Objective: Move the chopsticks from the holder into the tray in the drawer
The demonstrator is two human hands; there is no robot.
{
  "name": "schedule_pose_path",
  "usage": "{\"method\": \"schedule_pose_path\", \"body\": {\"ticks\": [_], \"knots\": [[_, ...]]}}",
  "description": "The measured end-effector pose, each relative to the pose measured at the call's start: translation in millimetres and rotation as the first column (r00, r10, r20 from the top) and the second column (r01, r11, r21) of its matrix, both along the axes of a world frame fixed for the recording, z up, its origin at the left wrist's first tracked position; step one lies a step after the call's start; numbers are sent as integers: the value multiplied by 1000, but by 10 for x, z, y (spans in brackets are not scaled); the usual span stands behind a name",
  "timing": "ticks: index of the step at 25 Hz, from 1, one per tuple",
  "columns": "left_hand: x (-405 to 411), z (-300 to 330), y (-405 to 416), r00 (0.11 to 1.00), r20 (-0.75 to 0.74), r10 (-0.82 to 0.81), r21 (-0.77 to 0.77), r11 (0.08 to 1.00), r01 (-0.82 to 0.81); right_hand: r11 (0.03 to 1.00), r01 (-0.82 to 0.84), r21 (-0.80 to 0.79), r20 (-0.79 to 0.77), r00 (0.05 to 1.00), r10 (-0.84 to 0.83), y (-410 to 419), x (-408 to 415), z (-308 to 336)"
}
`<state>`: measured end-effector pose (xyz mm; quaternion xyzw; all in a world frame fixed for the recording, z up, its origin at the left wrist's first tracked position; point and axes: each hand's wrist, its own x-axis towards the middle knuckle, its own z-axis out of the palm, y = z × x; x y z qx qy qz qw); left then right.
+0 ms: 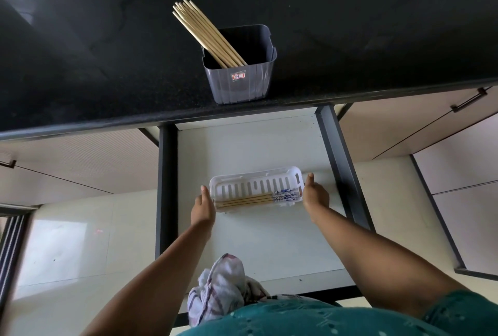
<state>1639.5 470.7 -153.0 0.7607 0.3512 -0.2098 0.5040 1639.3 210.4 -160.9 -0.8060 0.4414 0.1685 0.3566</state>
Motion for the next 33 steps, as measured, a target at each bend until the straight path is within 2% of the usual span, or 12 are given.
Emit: {"method": "schedule_pose_path", "body": {"ticks": [2,4,6,9,13,18,19,21,23,27,31,33], "knots": [[-33,38,29,931,220,-291,373,907,195,919,-243,-312,141,944,298,74,-32,68],[-39,37,7,640,348,-685,660,664,351,662,-541,-519,172,692,701,190,-25,106],[-27,9,-120,373,218,-902,671,416,614,417,-797,-438,41,445,895,296,-30,94],[-55,-111,-301,267,-109,-957,497,180,849,323,-892,-316,-146,381,913,294,-99,-7],[-65,-161,-315,292,-221,-930,447,170,878,376,-877,-298,-123,426,896,226,-169,-38],[35,-2,-265,334,1,-943,595,269,758,476,-783,-401,39,504,863,314,-3,145],[100,87,-269,316,47,-947,658,268,704,451,-767,-457,46,486,873,366,56,221],[255,323,-308,160,54,-986,791,140,596,366,-750,-551,12,431,902,507,177,406],[403,588,-348,34,93,-995,877,99,471,340,-721,-604,24,410,912,665,277,648],[898,1381,-399,96,259,-961,925,276,261,499,-548,-671,268,448,853,823,748,1387],[1599,2324,-395,111,421,-900,905,425,11,574,-352,-739,538,203,818,854,1464,2312],[1914,2597,-411,194,421,-886,895,440,68,606,-413,-680,562,237,793,899,1848,2577]]}}
